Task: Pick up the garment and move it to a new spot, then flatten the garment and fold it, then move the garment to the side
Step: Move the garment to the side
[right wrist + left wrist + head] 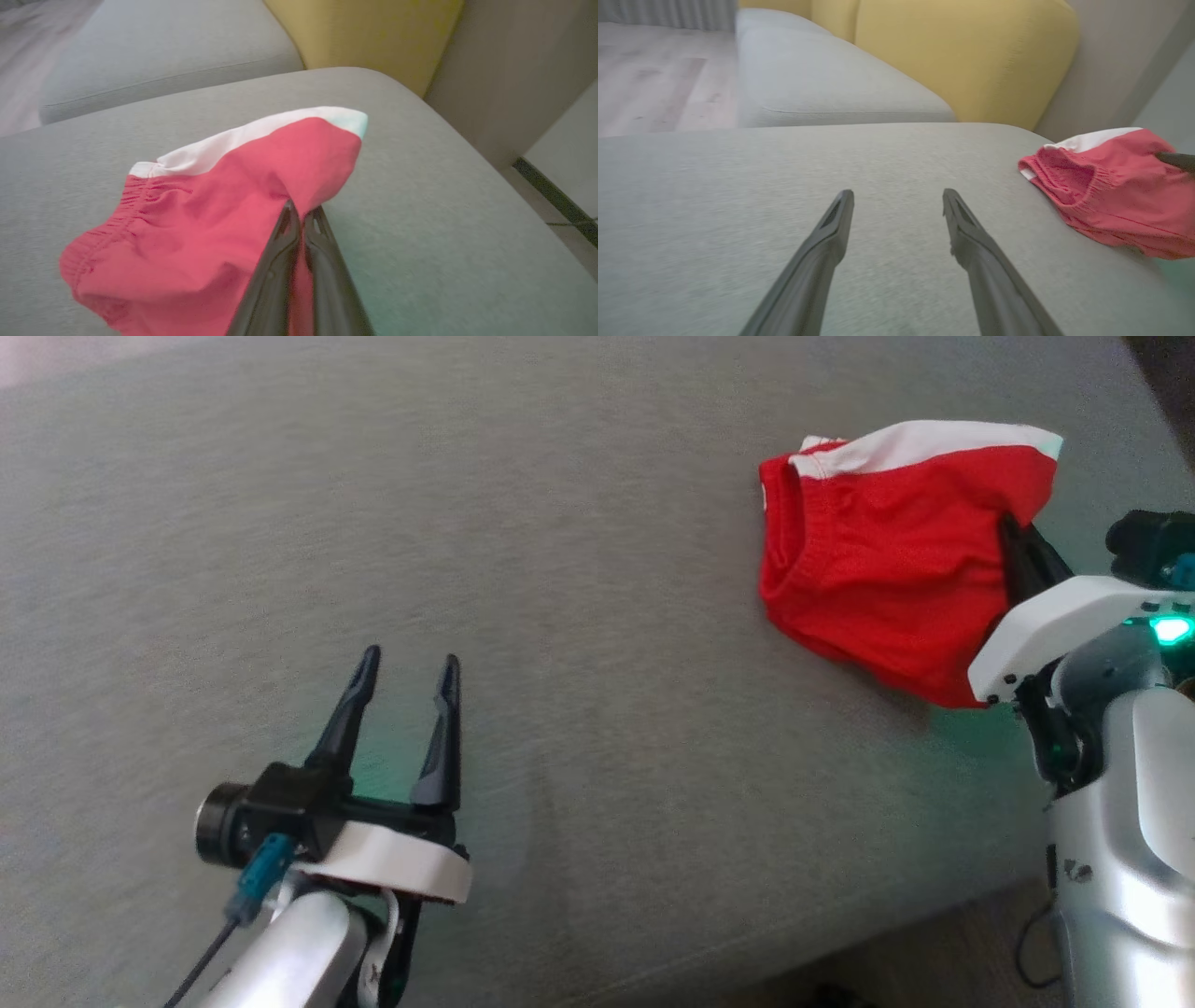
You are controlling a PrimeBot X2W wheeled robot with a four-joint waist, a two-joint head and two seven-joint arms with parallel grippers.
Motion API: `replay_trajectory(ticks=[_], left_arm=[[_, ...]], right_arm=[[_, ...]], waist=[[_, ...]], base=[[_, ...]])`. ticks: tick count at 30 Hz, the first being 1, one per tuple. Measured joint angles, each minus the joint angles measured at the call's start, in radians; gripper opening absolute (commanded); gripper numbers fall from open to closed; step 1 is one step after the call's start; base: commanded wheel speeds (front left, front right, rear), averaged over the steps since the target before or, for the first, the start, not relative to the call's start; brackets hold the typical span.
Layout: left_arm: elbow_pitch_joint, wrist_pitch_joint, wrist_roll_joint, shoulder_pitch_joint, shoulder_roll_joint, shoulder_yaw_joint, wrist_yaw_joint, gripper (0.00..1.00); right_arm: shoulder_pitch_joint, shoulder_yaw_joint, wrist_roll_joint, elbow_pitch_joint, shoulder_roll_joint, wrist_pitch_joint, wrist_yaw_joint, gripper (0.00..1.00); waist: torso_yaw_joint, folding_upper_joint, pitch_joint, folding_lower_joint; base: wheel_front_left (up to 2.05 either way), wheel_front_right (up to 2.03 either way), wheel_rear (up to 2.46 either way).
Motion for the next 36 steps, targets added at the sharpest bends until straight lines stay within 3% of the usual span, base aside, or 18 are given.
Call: replay_trajectory(ticks=[5,9,13,26,30,32,36], left_arm=[[-0.011,0.020,0.007,-0.011,0.001,-0.009,0.000,1.00],[-0.024,0.027,0.014,-0.022,0.005,-0.010,0.001,1.00],[-0.040,0.033,0.017,-0.022,0.017,-0.010,0.010,1.00],[-0.104,0.064,0.033,-0.023,0.057,-0.008,0.035,1.00],[-0.114,0.072,0.035,-0.024,0.060,-0.009,0.036,1.00],[-0.119,0.076,0.040,-0.029,0.060,-0.011,0.037,1.00],[-0.125,0.078,0.041,-0.039,0.063,-0.010,0.044,1.00]], right_arm=[[-0.003,-0.001,0.000,0.015,0.002,-0.013,0.000,0.00],[-0.025,-0.001,-0.002,0.036,0.002,-0.013,0.000,0.00],[-0.109,0.005,-0.019,0.085,-0.017,-0.006,0.000,0.00],[-0.398,-0.059,-0.124,0.290,-0.208,0.033,0.000,0.00],[-0.435,-0.095,-0.149,0.341,-0.230,0.033,0.000,0.00],[-0.444,-0.090,-0.119,0.362,-0.231,0.034,0.000,0.00],[-0.453,-0.060,-0.178,0.360,-0.243,0.010,0.000,0.00]], waist=[[-0.085,0.0000,0.041,-0.0001],[-0.097,0.0000,0.065,0.0000],[-0.071,0.0000,0.073,-0.0002],[0.046,0.0000,0.142,0.0000],[0.065,0.0000,0.166,0.0000],[0.073,0.0000,0.172,0.0000],[0.073,0.0000,0.181,0.0000]], base=[[0.00,0.00,0.00],[0.00,0.00,0.00],[0.00,0.00,0.00],[0.00,0.00,0.00],[0.00,0.00,0.00],[0.00,0.00,0.00],[0.00,0.00,0.00]])
